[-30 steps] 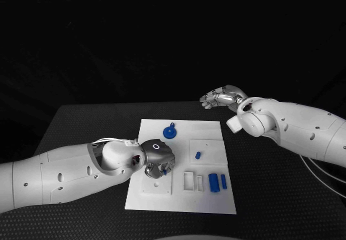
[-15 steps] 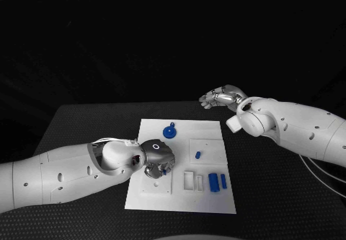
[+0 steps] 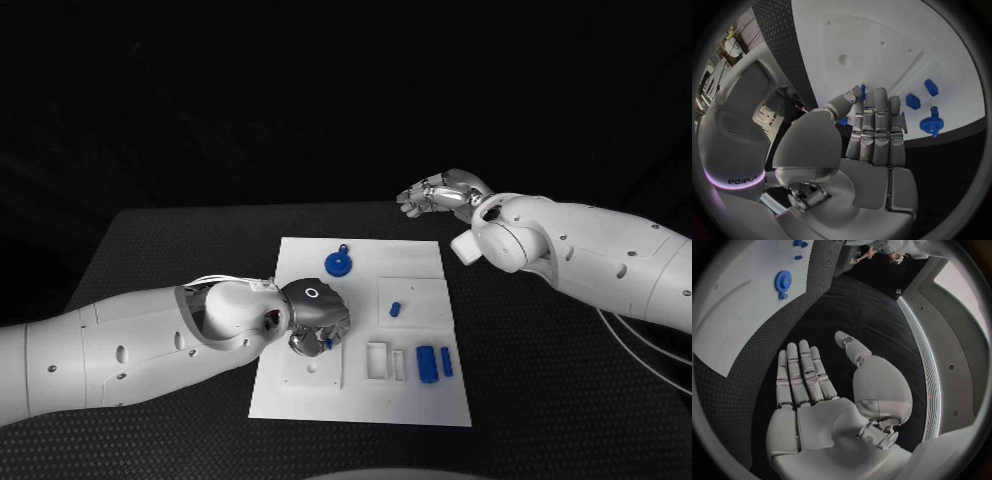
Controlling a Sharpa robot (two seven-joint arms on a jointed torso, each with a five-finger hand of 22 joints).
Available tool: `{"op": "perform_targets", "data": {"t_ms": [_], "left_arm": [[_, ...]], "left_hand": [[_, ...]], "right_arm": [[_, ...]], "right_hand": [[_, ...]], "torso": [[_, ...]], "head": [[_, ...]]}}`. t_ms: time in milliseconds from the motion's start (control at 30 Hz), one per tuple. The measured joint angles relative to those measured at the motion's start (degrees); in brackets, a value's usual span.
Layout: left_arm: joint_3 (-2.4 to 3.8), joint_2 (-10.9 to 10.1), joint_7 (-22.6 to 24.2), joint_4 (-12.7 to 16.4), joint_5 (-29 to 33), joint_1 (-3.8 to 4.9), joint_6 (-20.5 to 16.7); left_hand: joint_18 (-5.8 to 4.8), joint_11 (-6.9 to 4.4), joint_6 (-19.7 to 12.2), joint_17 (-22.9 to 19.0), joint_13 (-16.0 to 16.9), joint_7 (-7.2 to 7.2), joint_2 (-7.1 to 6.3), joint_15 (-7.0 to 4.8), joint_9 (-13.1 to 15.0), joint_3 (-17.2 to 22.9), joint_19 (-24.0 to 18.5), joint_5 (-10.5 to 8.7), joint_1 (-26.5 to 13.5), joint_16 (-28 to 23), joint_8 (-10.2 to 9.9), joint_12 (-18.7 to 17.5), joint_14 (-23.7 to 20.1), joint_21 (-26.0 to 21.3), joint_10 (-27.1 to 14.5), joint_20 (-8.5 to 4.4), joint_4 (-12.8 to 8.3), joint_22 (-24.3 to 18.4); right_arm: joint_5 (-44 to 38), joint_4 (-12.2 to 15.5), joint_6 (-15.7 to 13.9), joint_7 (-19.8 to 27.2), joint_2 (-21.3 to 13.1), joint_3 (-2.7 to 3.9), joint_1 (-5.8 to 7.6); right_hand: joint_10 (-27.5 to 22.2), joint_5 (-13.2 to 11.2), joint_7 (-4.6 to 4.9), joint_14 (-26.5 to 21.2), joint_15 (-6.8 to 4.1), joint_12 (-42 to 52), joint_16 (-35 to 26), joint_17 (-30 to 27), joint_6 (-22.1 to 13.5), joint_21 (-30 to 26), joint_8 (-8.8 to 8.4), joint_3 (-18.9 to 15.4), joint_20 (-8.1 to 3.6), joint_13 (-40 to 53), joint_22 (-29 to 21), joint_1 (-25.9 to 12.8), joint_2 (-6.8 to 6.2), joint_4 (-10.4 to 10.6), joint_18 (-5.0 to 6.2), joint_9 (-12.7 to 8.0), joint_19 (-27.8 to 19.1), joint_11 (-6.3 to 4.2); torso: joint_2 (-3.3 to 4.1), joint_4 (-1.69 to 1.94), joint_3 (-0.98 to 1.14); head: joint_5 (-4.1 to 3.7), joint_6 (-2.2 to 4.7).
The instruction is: Assemble the parts on the task board
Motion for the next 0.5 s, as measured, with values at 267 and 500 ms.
{"op": "perform_targets", "data": {"t_ms": [267, 500], "left_arm": [[0.00, 0.1, 0.0, 0.0, 0.0, 0.00, 0.1], [0.00, 0.3, 0.0, -0.2, 0.0, -0.01, 0.2]], "left_hand": [[0.00, -0.14, 0.0, 0.0, 0.0, -0.02, 0.02, 0.00, 0.0, 0.0, 0.0, -0.01, 0.0, 0.0, 0.0, 0.0, 0.0, 0.0, 0.2, 0.00, 0.0, 0.0], [0.00, -0.14, -0.1, 0.0, 0.0, -0.07, 0.04, 0.00, 0.0, 0.0, 0.0, -0.02, 0.0, 0.0, 0.0, 0.0, 0.0, 0.0, 0.2, 0.00, 0.0, 0.0]], "right_arm": [[0.0, 0.0, 0.0, 0.0, 0.1, 0.00, 0.00], [0.0, 0.2, 0.1, -0.1, 0.1, 0.00, 0.00]], "right_hand": [[0.0, 0.0, 0.00, 0.0, 0.00, 0.0, 0.0, -0.1, 0.0, 0.0, 0.29, 0.0, 0.00, -0.1, 0.0, 0.2, 0.22, 0.0, 0.00, 0.0, 0.0, 0.00], [0.0, 0.0, 0.00, 0.0, 0.00, 0.0, 0.0, -0.1, 0.0, 0.0, 0.29, 0.0, 0.00, -0.1, 0.0, 0.2, 0.22, 0.0, 0.00, -0.1, 0.0, 0.00]], "torso": [[0.00, 0.03, 0.01], [-0.01, 0.00, 0.01]], "head": [[0.02, -0.03], [-0.05, -0.03]]}}
